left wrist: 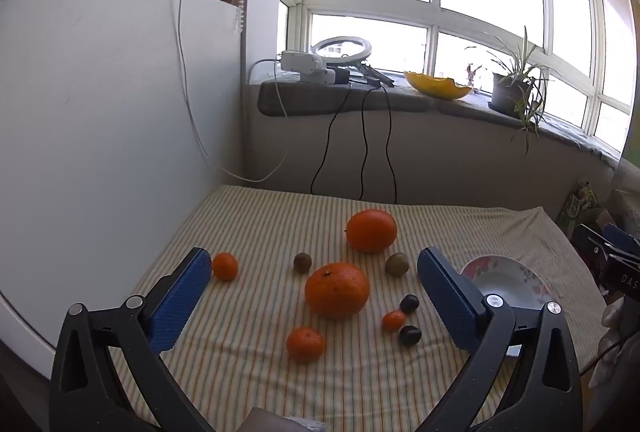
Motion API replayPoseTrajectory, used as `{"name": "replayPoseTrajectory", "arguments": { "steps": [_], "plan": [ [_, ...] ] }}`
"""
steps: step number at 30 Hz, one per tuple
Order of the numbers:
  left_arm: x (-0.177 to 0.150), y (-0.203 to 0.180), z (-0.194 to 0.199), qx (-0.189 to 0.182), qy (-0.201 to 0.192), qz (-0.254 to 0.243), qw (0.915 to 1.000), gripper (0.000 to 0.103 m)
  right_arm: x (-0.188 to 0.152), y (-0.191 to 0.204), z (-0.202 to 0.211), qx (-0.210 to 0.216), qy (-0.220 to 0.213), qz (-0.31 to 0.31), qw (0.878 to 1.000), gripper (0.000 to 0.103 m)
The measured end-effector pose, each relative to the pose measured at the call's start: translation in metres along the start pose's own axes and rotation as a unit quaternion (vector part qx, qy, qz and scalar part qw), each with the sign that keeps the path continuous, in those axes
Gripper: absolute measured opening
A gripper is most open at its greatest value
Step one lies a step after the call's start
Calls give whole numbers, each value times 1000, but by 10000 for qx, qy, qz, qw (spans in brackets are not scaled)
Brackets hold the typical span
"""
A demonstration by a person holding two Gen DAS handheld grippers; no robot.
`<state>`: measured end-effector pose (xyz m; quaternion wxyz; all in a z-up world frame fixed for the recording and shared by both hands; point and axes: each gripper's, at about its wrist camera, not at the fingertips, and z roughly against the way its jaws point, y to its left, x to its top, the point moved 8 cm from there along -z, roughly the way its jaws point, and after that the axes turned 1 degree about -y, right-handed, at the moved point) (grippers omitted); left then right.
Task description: Organize fruits
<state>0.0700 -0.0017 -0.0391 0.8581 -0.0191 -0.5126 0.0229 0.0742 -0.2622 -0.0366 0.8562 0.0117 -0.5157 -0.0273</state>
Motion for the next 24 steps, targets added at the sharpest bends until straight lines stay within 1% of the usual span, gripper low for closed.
{"name": "replayPoseTrajectory", "arguments": {
  "steps": [2,3,7,24],
  "plan": [
    [1,-1,-1,-17,30,-44,10000,102,-1,-1,-1,18,25,-24,10000,103],
    [1,3,0,-9,-56,47,10000,102,-1,-2,-1,23,34,-30,10000,103],
    [3,1,5,45,-112,20,9999,102,-1,4,-1,-42,11,135,9999,103],
    [4,3,5,19,-105,29,9999,102,-1,8,2,61,-16,87,9999,103]
  ]
}}
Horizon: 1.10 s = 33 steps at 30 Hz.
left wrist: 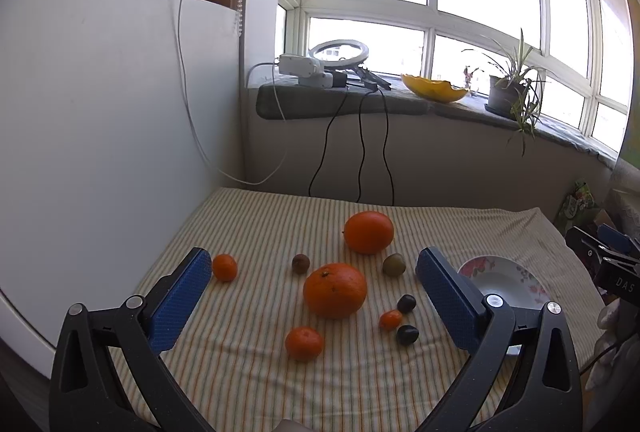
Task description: Organize fruits
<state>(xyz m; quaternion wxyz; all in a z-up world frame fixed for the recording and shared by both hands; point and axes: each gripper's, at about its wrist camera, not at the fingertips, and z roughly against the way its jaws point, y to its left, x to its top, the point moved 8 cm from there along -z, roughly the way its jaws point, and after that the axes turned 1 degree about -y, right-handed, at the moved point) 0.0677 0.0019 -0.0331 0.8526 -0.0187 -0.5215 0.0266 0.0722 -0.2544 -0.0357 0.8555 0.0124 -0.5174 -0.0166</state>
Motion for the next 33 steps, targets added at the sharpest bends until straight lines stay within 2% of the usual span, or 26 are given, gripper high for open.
{"name": "replayPoseTrajectory", "arguments": {
  "steps": [33],
  "plan": [
    [-2,-4,2,-22,-3,8,10000,102,-3,6,-3,69,50,39,10000,103]
  ]
}}
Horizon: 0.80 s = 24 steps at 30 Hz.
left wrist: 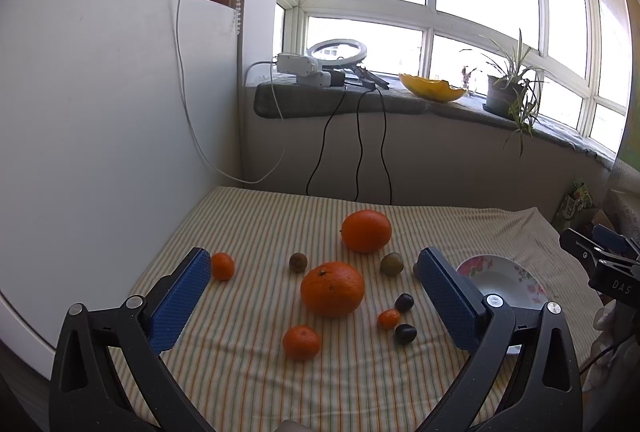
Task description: Organize fruits
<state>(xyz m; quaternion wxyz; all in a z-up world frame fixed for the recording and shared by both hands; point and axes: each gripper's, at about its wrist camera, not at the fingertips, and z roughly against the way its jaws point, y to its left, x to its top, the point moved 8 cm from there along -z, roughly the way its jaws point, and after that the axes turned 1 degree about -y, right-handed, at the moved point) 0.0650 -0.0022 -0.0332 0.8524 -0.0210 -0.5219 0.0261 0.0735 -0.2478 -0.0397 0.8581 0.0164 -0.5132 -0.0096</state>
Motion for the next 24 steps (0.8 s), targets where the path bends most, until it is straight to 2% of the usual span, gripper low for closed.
{"name": "replayPoseTrajectory", "arguments": {
  "steps": [24],
  "plan": [
    [-4,2,-9,-43,62,20,10000,102,1,3,-6,35,77,53,10000,103]
  ]
}}
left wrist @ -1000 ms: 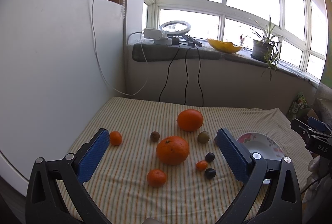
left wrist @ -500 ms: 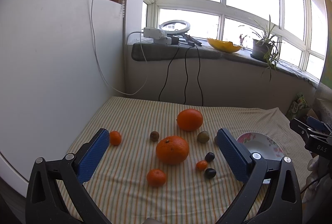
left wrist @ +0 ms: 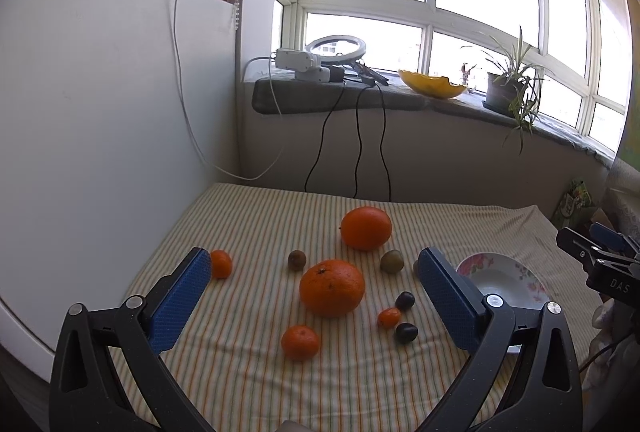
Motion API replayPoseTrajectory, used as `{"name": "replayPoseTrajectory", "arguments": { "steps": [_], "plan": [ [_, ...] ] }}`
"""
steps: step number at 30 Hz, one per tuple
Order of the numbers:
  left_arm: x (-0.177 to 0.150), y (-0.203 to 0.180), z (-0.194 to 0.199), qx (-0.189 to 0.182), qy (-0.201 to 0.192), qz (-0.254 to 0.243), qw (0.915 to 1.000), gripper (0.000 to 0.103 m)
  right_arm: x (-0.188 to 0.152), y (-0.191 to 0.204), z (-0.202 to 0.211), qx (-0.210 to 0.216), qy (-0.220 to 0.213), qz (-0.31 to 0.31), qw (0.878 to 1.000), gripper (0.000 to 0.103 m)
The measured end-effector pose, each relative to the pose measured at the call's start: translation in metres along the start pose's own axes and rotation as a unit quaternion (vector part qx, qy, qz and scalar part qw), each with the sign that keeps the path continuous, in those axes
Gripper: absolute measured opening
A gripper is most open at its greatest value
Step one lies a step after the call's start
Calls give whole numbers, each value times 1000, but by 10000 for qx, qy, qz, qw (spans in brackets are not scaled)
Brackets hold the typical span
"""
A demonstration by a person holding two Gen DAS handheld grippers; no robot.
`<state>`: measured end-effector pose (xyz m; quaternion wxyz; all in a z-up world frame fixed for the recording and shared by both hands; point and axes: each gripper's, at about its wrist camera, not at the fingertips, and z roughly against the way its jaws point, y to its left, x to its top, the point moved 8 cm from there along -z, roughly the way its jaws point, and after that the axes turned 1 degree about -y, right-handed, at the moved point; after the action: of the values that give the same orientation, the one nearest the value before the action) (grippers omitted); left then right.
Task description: Organize fruits
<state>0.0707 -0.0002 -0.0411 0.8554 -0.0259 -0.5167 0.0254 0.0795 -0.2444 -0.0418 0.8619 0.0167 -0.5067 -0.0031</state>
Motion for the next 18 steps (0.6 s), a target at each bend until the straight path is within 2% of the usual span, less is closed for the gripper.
{"name": "replayPoseTrajectory", "arguments": {
  "steps": [18],
  "plan": [
    [-17,21,-23,-59,258,232,9994,102,-4,13,-21,229,168,95,9996,103]
  ]
}}
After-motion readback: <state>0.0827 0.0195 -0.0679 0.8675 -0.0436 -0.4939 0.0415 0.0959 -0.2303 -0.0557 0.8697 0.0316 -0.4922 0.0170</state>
